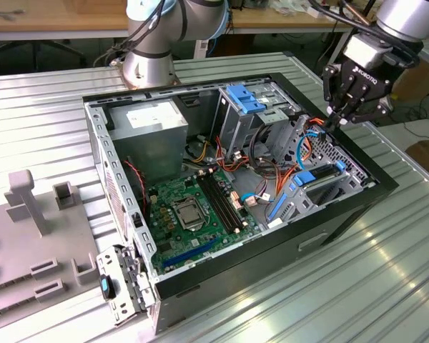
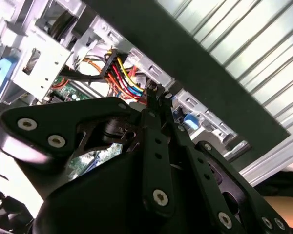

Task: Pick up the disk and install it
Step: 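Insert the first disk wire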

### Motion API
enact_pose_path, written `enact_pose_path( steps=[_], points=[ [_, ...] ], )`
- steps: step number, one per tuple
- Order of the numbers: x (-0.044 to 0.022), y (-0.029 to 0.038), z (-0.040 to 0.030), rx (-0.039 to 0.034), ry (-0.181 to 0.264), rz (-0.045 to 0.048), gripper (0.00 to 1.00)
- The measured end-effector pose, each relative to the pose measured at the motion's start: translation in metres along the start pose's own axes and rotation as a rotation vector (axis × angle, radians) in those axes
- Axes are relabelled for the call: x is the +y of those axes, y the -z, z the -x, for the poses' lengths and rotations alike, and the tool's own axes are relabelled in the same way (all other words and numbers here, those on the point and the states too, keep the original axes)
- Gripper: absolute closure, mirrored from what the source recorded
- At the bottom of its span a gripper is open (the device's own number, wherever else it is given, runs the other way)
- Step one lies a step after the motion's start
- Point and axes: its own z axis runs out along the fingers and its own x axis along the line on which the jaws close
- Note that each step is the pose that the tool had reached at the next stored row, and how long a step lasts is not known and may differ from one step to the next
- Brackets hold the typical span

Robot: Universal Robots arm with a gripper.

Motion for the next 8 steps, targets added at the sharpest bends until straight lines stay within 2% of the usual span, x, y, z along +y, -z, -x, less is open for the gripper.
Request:
enact_pose_path(
  steps=[4, 8],
  points=[
    [0.001, -0.0002, -0.0059, 0.0002, -0.008, -0.0001, 0.83],
    [0.0025, -0.0015, -0.0105, 0.0005, -0.043, -0.0006, 0.83]
  ],
)
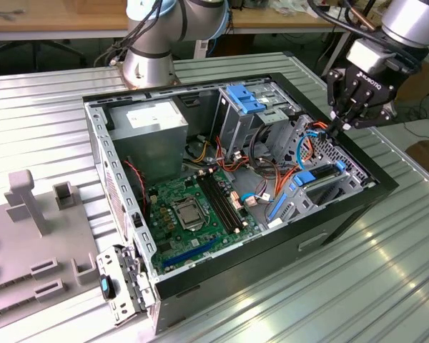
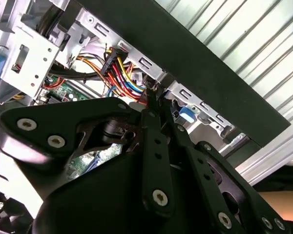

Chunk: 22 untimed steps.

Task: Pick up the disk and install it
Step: 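Insert the first disk wire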

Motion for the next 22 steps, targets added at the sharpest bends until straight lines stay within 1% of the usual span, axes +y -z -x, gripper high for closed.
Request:
enact_pose_path(
  steps=[2, 3, 4, 5, 6, 7, 8, 9, 12, 14, 16, 18, 22],
  points=[
    [0.0022, 0.0, -0.0027, 0.0, -0.002, 0.0, 0.83],
    [0.003, 0.0, -0.0085, -0.0002, -0.002, -0.0001, 0.83],
    [0.0051, 0.0, -0.0109, 0.0, -0.002, -0.0001, 0.83],
    [0.0085, 0.0, -0.0105, 0.0001, -0.002, 0.0, 0.83],
    [0.0158, -0.0002, -0.0098, 0.0, -0.002, -0.0001, 0.83],
    [0.0201, -0.0005, -0.0106, 0.0001, -0.002, 0.0, 0.83],
    [0.0216, -0.0029, -0.0178, 0.0, -0.007, -0.0001, 0.83],
    [0.0223, -0.0036, -0.0229, 0.0003, -0.008, -0.0001, 0.83],
    [0.0232, -0.0048, -0.0302, 0.0005, -0.015, -0.0002, 0.83],
    [0.0234, -0.0055, -0.0307, 0.0007, -0.029, -0.0003, 0.83],
    [0.0266, -0.0075, -0.0303, 0.0008, -0.036, -0.0004, 0.83],
    [0.027, -0.0086, -0.0303, 0.0012, -0.051, -0.0006, 0.83],
    [0.0273, -0.0094, -0.0306, 0.0011, -0.06, -0.0007, 0.83]
  ],
)
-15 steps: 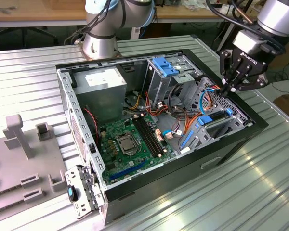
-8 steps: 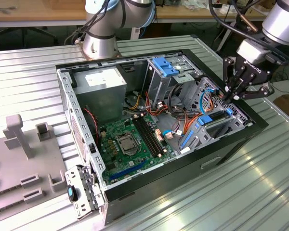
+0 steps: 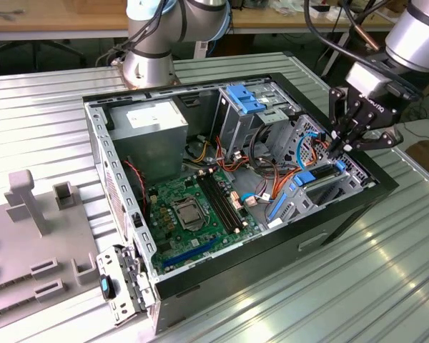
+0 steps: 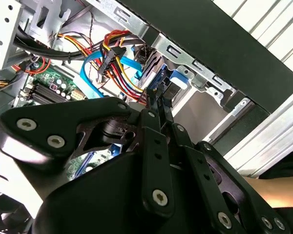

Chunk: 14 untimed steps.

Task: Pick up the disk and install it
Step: 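Insert the first disk wire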

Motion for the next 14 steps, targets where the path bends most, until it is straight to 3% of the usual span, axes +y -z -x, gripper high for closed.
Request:
enact_pose_path(
  steps=[4, 6, 14],
  points=[
    [0.0018, -0.0021, 0.0001, 0.0006, -0.003, -0.006, 0.83],
    [0.002, -0.0032, 0.0, 0.0009, -0.02, -0.0067, 0.83],
    [0.0049, -0.0089, -0.0026, 0.0018, -0.023, -0.0069, 0.83]
  ],
)
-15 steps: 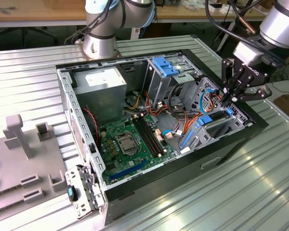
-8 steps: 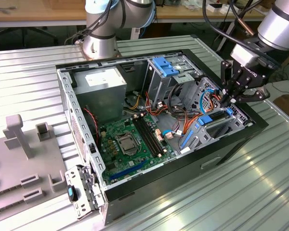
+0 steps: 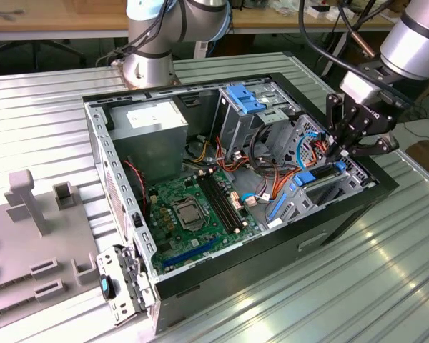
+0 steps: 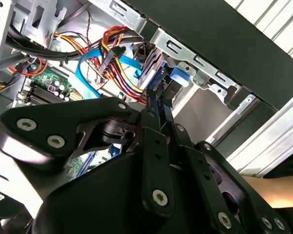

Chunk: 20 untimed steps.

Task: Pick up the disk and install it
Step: 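Insert the first disk wire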

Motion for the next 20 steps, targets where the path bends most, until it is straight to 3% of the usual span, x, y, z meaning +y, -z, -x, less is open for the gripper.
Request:
enact_pose_path(
  steps=[4, 6, 20],
  points=[
    [0.0002, -0.0034, -0.001, 0.0007, -0.001, -0.0013, 0.83],
    [0.0005, -0.0036, -0.0054, 0.0008, -0.001, -0.0053, 0.83],
    [0.0026, -0.008, -0.0056, 0.0013, -0.028, -0.0057, 0.83]
  ],
)
